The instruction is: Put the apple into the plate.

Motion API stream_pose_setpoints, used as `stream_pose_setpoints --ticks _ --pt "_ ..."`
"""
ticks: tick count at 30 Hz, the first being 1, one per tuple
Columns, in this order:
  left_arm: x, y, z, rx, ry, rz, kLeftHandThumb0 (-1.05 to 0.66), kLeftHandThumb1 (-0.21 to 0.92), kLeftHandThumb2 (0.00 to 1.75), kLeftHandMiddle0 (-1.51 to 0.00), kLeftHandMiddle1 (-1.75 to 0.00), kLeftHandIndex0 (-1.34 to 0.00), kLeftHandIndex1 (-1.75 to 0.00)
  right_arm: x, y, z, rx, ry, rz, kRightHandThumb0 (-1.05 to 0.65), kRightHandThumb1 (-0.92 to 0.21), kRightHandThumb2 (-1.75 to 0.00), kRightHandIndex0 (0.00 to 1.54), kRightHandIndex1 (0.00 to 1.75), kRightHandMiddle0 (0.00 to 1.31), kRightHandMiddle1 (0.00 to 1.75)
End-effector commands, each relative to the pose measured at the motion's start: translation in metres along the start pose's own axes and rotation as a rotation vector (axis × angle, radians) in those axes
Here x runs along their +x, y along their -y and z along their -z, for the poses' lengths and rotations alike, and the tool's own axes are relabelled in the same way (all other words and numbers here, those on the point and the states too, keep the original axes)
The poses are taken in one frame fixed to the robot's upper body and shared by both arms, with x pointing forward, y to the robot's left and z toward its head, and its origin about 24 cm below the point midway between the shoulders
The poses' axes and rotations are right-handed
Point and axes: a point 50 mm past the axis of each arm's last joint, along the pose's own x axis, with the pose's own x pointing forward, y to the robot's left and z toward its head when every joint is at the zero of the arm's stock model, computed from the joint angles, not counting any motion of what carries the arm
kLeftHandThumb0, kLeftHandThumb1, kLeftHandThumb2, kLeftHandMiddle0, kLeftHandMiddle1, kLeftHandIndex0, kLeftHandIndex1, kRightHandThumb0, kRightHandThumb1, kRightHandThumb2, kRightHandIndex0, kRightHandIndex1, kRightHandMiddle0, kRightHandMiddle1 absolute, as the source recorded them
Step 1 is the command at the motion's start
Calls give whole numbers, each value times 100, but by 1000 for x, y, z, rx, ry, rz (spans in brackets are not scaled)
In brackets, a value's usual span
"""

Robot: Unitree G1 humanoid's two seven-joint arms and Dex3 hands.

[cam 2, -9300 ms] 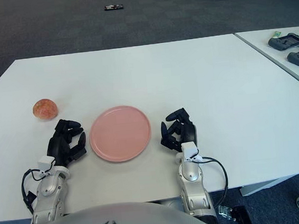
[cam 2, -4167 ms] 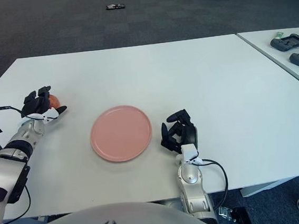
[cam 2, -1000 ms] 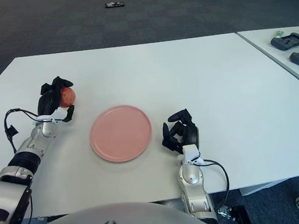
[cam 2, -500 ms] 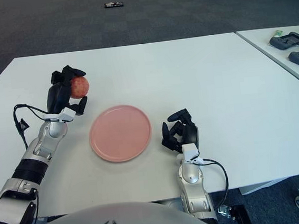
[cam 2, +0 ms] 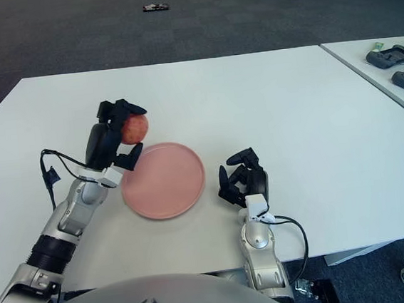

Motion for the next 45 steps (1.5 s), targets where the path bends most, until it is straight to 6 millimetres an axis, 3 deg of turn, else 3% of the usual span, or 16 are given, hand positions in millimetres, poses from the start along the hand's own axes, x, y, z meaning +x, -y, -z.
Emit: stream_pose_setpoints --ticks 1,13,25,45 --pt "-4 4 -10 -17 46 90 0 -2 166 -92 -161 -63 -175 -2 -1 3 -7 -22 -2 -42 -52 -107 83 175 45 175" --pt "-12 16 -25 1 142 303 0 -1 164 -91 -160 -62 -175 -2 0 3 -8 -9 -14 -42 -51 -109 83 175 46 175" --pt "-22 35 -19 8 169 472 0 4 160 -87 -163 -59 -175 -2 -1 3 5 -9 -6 -42 -52 -106 82 175 45 175" --pt "-28 45 -18 68 172 581 0 8 155 -85 -160 -56 -175 -2 0 3 2 -31 2 -42 -53 -106 81 174 45 175"
